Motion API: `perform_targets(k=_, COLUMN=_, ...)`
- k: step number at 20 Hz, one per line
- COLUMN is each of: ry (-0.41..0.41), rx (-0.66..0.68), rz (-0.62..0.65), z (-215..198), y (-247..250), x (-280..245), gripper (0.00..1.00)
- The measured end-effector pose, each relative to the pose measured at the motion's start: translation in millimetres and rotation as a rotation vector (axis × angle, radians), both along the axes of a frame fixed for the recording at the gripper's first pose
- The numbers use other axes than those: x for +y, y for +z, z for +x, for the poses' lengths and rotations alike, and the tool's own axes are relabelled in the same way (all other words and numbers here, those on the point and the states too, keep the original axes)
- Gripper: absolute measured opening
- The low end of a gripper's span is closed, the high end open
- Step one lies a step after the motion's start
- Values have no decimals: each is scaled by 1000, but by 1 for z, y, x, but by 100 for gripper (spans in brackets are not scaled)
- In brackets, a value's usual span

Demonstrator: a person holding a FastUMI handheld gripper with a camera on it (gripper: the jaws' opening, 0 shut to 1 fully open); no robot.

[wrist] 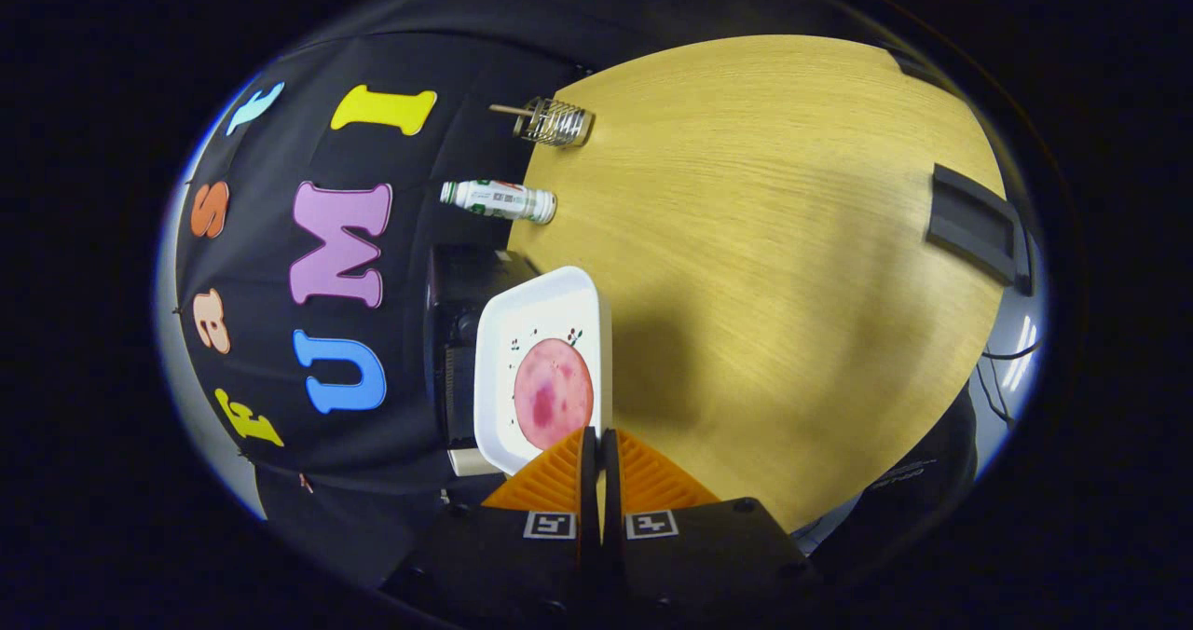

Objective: Open the toaster oven, put the food inside, and close the toaster oven door.

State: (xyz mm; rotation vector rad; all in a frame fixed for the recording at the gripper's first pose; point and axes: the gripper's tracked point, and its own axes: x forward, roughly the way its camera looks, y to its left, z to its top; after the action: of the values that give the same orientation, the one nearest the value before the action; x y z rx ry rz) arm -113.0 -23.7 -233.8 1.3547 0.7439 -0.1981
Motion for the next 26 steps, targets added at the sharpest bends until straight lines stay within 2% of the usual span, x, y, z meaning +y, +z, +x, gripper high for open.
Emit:
perform_targets(k=7, ry=137, rx=-41, rz=18, z=43, y=27, x=86, gripper=5)
perform_targets(k=15, ry=217, rx=-13, rz=1, z=101, y=0, x=145, gripper=5)
perform_targets(k=23, ry=131, rx=26, rz=47, z=174, y=-33, x=159, gripper=5)
perform_targets(k=26, ry=88, rx=-4, rz=74, z=210, y=-35, x=161, gripper=5)
